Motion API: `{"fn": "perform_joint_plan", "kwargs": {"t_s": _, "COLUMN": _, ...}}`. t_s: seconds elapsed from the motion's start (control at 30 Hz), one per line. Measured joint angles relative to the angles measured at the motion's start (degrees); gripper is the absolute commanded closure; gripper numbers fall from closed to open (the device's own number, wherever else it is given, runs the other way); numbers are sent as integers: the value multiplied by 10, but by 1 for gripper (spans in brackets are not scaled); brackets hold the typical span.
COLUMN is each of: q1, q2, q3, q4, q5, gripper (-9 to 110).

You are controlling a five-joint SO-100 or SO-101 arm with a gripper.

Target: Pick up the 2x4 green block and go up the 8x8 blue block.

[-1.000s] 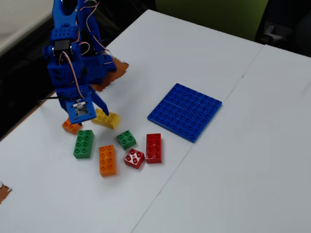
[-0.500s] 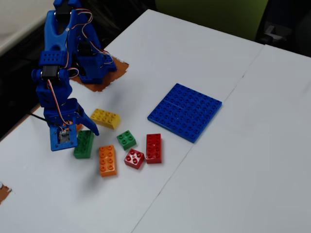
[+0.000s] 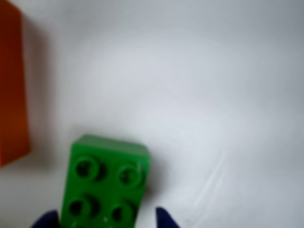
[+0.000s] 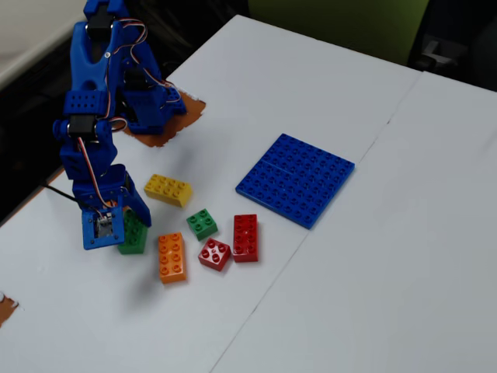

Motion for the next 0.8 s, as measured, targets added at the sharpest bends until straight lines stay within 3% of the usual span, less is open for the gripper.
{"fn": "perform_joint_plan", "kwargs": {"t_s": 0.37, "q1": -12, "q2": -8, "q3": 0, "q4": 5, "q5": 8, "gripper": 91}}
{"fn": "perform_joint_plan", "kwargs": {"t_s": 0.63, "q1": -46, "q2": 4, "q3": -3, "q4": 33, "q5": 29, "gripper": 92}}
{"fn": "perform_joint_plan", "kwargs": {"t_s": 0.8, "q1": -91, "q2": 96, "q3": -3, "q4": 90, "q5": 63, "gripper": 93}}
